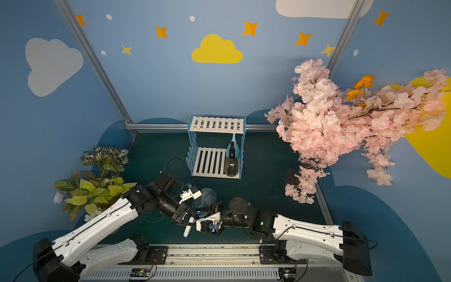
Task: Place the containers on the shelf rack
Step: 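Pick up a container from the center of the board.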
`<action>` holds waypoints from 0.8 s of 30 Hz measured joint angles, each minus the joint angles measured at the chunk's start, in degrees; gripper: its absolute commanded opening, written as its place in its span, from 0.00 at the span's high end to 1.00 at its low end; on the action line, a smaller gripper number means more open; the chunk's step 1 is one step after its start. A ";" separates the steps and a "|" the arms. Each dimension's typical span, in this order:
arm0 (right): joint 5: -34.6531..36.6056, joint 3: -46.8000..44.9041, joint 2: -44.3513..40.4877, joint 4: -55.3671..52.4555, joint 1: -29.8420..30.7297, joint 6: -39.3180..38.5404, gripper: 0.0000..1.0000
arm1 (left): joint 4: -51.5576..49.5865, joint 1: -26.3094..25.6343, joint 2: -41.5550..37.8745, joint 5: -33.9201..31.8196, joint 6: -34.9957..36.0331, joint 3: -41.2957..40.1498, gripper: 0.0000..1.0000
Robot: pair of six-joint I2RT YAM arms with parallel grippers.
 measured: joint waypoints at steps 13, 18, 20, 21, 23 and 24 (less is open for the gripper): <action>1.68 2.19 5.11 0.74 1.86 -7.96 0.61 | 1.18 -0.22 0.68 1.73 -1.75 -1.55 0.57; 2.16 2.19 5.18 0.70 2.40 -9.51 0.77 | 1.68 0.39 0.15 2.75 -1.49 -2.29 0.53; 2.45 2.10 5.18 0.70 2.58 -9.70 0.78 | 2.16 0.39 -0.02 2.97 -1.46 -2.75 0.43; 2.58 2.01 5.18 0.74 2.62 -9.66 0.79 | 2.58 0.37 -0.07 2.97 -1.42 -2.97 0.34; 3.50 1.88 5.51 0.96 2.80 -9.79 0.81 | 4.39 0.07 0.00 3.41 -1.86 -3.23 0.17; 4.22 1.70 5.79 1.05 2.89 -9.81 0.81 | 4.90 -0.13 0.00 3.56 -2.01 -3.23 0.10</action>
